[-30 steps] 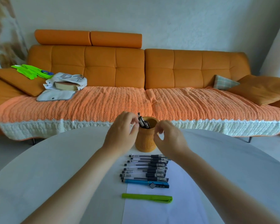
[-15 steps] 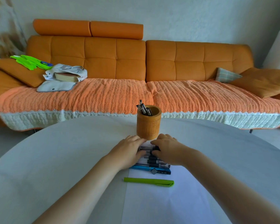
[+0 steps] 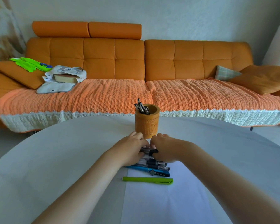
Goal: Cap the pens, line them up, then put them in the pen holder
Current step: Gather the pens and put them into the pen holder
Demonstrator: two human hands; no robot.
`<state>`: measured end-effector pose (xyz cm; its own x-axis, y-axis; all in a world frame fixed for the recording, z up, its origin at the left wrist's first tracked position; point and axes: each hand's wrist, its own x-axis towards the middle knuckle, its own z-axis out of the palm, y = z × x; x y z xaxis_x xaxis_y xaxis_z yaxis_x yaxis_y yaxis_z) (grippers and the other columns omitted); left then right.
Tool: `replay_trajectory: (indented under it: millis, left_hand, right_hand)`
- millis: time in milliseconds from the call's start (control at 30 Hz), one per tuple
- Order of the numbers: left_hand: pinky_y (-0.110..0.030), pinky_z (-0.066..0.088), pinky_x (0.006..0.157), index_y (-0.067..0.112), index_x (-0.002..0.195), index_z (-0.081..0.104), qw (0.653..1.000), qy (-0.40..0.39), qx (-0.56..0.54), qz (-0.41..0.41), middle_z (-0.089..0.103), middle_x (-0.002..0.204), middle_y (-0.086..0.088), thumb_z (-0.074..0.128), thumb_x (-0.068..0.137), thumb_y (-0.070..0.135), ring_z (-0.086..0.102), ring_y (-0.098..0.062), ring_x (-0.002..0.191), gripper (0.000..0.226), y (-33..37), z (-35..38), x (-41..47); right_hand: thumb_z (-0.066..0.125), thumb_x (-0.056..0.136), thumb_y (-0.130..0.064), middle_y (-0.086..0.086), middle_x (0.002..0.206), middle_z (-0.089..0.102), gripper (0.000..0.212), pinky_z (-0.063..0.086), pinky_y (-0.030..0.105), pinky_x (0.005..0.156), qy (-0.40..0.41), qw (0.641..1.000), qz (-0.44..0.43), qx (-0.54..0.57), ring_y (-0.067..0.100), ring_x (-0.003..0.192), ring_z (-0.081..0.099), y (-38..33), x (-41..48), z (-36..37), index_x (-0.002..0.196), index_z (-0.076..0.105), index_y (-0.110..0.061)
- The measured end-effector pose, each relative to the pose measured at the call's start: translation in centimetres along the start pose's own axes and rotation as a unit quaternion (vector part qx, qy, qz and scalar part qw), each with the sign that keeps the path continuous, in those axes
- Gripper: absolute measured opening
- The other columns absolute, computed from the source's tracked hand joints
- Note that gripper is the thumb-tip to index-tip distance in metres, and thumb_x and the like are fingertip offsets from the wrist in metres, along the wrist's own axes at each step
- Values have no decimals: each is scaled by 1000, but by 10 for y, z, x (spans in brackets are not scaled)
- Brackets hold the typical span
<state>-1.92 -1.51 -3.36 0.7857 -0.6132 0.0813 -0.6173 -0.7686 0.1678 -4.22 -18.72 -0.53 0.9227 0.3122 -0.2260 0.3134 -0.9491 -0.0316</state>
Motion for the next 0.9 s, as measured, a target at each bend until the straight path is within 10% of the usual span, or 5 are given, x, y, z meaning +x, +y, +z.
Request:
replay_trajectory:
  millis: [500, 633, 767, 900]
  left_hand:
    - [-40, 49, 76, 29, 103, 47, 994, -6, -104, -28, 56, 102, -1, 49, 99, 28, 57, -21, 87, 5, 6, -21, -1]
    - [-45, 46, 97, 27, 126, 47, 980, 3, -194, -37, 58, 127, 0, 46, 101, 32, 54, -21, 114, 25, 9, -44, -2]
    - [-44, 33, 110, 32, 142, 35, 947, 31, -316, -53, 40, 151, 2, 42, 102, 34, 35, -21, 140, 41, 18, -68, -3]
    - [-46, 33, 111, 38, 150, 21, 929, 58, -365, 6, 40, 151, -2, 40, 102, 34, 34, -21, 139, 51, 38, -80, -2]
  right_hand:
    - [71, 84, -29, -8, 106, 62, 34, 49, 19, 59, 101, 969, -13, 227, 8, 76, 60, 16, -12, -31, 117, 62, -29]
    - [86, 72, -18, -10, 109, 68, 45, 51, 23, 56, 229, 869, -19, 437, 15, 70, 66, 28, -19, -51, 113, 68, -23]
    - [83, 70, -17, 13, 116, 65, 65, 49, 34, 68, 198, 620, -79, 755, 22, 91, 65, 29, -25, -62, 129, 56, -13]
    - [70, 85, -12, 11, 116, 67, 30, 51, 46, 95, 174, 601, -134, 769, 19, 105, 68, -5, -24, -65, 112, 59, -7]
